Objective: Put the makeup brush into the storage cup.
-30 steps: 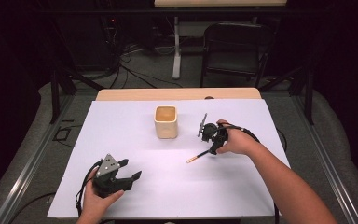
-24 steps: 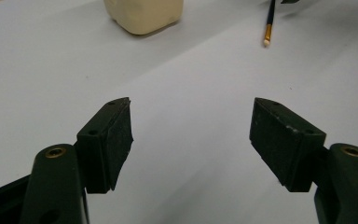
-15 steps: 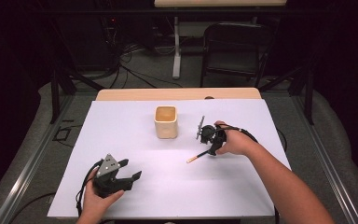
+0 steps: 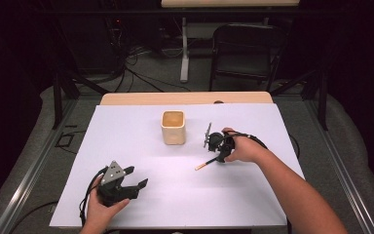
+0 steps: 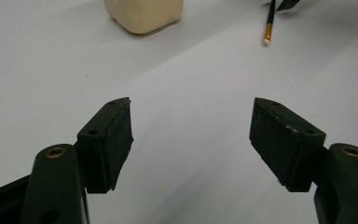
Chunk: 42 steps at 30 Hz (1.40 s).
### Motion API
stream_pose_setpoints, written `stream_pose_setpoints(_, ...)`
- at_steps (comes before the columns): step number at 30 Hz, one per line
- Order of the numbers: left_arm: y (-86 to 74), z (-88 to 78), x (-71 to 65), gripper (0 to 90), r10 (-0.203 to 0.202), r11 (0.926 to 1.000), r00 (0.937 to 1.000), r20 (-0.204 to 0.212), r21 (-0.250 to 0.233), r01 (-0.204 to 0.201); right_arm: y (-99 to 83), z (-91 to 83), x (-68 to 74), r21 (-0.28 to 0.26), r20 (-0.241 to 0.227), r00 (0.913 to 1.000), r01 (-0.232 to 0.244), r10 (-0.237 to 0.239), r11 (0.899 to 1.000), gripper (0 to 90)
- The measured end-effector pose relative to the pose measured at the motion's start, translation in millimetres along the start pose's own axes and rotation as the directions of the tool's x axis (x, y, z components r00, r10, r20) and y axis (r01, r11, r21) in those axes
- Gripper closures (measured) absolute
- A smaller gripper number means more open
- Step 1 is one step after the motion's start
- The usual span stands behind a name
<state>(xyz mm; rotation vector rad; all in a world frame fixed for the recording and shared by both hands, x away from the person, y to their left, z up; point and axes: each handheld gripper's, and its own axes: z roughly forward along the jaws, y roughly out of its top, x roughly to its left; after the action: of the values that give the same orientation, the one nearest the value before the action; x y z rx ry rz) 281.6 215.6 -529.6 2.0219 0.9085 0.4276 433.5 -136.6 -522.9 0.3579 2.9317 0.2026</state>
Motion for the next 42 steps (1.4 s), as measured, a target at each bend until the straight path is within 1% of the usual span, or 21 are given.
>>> stream_pose_setpoints(5,0.0,0.0,0.0,29.8,0.003,1.0000,1.0000,0.001,0.001,-0.003,0.6,1.9,0.2,0.016,-0.009,0.9998,0.016,-0.016,1.000,59.1)
stream_pose_setpoints(6,0.0,0.0,0.0,29.8,0.001,1.0000,1.0000,0.000,0.000,-0.001,0.6,2.7,0.5,0.008,-0.010,0.9998,0.016,-0.016,1.000,59.2)
stream_pose_setpoints(8,0.0,0.1,-0.1,29.8,0.000,1.0000,1.0000,0.001,0.000,0.000,1.1,3.0,1.2,0.009,-0.010,0.9998,0.016,-0.016,1.000,59.2)
stream_pose_setpoints(10,0.0,0.2,-0.1,29.8,0.002,1.0000,1.0000,0.000,0.002,-0.002,2.2,2.2,1.0,0.024,-0.014,0.9995,0.028,-0.028,0.999,59.4)
stream_pose_setpoints(12,0.0,0.2,-0.1,29.8,0.002,1.0000,1.0000,0.001,0.001,-0.002,2.2,3.8,1.6,0.010,-0.011,0.9996,0.028,-0.028,1.000,60.3)
stream_pose_setpoints(20,0.0,0.2,-0.1,29.8,0.003,1.0000,1.0000,0.001,0.002,-0.003,3.0,3.6,1.9,0.020,-0.032,0.9988,0.036,-0.036,0.999,67.3)
stream_pose_setpoints(23,0.0,0.2,-0.1,29.8,0.001,1.0000,1.0000,0.000,0.001,-0.001,3.3,3.8,1.5,0.019,-0.040,0.9983,0.044,-0.044,0.999,69.8)
stream_pose_setpoints(25,0.0,0.2,0.0,29.8,0.003,1.0000,1.0000,0.000,0.002,-0.003,3.0,4.2,2.2,0.014,-0.048,0.9980,0.041,-0.040,0.999,71.6)
stream_pose_setpoints(26,0.0,0.2,-0.1,29.8,0.003,1.0000,1.0000,0.000,0.002,-0.003,3.3,3.7,2.3,0.022,-0.049,0.9979,0.043,-0.042,0.999,72.7)
stream_pose_setpoints(27,0.0,0.2,-0.1,29.8,0.003,1.0000,1.0000,-0.001,0.002,-0.003,3.1,4.4,2.4,0.013,-0.054,0.9975,0.046,-0.045,0.999,73.8)
stream_pose_setpoints(30,-0.1,0.4,-0.1,29.8,0.004,1.0000,1.0000,-0.001,0.000,-0.004,3.3,4.5,3.1,0.016,-0.065,0.9965,0.054,-0.053,0.998,78.7)
stream_pose_setpoints(32,-0.1,0.4,0.0,29.8,0.003,1.0000,1.0000,-0.001,-0.001,-0.003,3.8,3.8,4.2,0.030,-0.069,0.9961,0.059,-0.056,0.998,81.9)
stream_pose_setpoints(33,-0.1,0.3,0.0,29.8,0.002,1.0000,1.0000,-0.001,-0.001,-0.002,3.9,4.5,4.9,0.023,-0.072,0.9957,0.061,-0.059,0.998,83.1)
stream_pose_setpoints(35,-0.1,0.3,0.1,29.8,0.002,1.0000,1.0000,-0.001,-0.001,-0.002,4.8,3.8,6.3,0.039,-0.066,0.9955,0.071,-0.069,0.997,83.3)
stream_pose_setpoints(36,-0.2,0.3,0.0,29.8,0.002,1.0000,1.0000,-0.001,-0.002,-0.002,4.9,4.4,6.8,0.032,-0.063,0.9954,0.075,-0.073,0.997,83.3)
stream_pose_setpoints(38,-0.2,0.4,-0.1,29.8,0.001,1.0000,1.0000,-0.001,-0.001,-0.001,5.7,3.9,7.5,0.043,-0.058,0.9951,0.082,-0.080,0.996,83.4)
stream_pose_setpoints(39,0.0,0.1,0.0,29.8,0.003,1.0000,1.0000,-0.002,0.002,-0.003,5.7,4.5,7.8,0.037,-0.057,0.9951,0.082,-0.080,0.996,83.5)
stream_pose_setpoints(42,-0.2,0.3,0.1,29.8,0.003,1.0000,1.0000,-0.002,0.000,-0.003,6.6,4.1,8.5,0.049,-0.053,0.9949,0.088,-0.085,0.995,83.6)
